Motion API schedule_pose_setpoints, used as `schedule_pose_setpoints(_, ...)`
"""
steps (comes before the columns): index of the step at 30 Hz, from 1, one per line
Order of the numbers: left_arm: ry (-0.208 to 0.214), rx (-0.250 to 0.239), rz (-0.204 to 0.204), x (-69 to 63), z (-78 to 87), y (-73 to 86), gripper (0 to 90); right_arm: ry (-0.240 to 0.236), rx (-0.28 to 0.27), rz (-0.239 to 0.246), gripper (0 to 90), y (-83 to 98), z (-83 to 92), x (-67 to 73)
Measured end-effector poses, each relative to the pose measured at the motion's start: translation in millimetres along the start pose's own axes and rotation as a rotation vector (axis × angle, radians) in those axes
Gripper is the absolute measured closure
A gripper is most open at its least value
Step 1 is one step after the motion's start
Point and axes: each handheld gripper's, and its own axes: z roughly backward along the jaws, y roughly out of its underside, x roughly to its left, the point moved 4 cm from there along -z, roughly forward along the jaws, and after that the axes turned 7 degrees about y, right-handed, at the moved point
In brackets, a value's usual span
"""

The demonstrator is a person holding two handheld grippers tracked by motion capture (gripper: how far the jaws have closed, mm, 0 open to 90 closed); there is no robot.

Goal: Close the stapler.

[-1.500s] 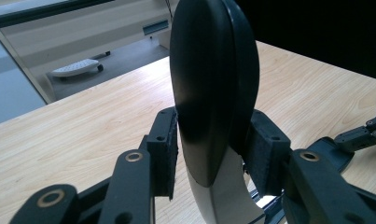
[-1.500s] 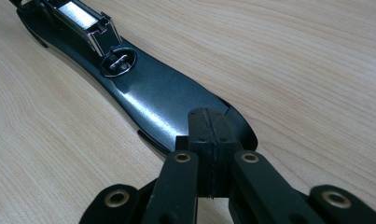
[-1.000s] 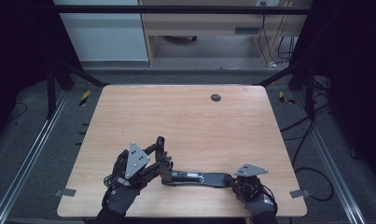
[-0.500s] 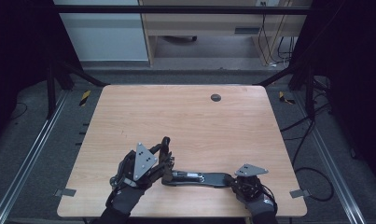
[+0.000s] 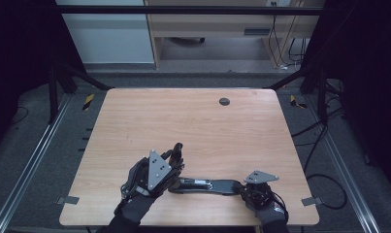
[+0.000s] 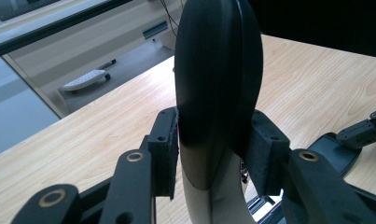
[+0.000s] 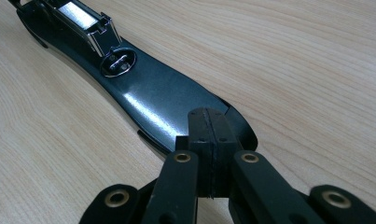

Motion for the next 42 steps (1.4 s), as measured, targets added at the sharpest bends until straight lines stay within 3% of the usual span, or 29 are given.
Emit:
schedule_pose_setpoints(39, -0.042, 0.023, -0.104, -25.0, -18.8, -7.5, 58.5, -0.001, 0.002, -0.004, 90.0, 0.0, 0.1, -0.1)
schedule_pose_setpoints(42, -0.049, 0.029, -0.131, -30.6, -22.8, -8.5, 58.5, -0.003, -0.001, -0.005, 90.0, -0.1, -0.1, -0.1)
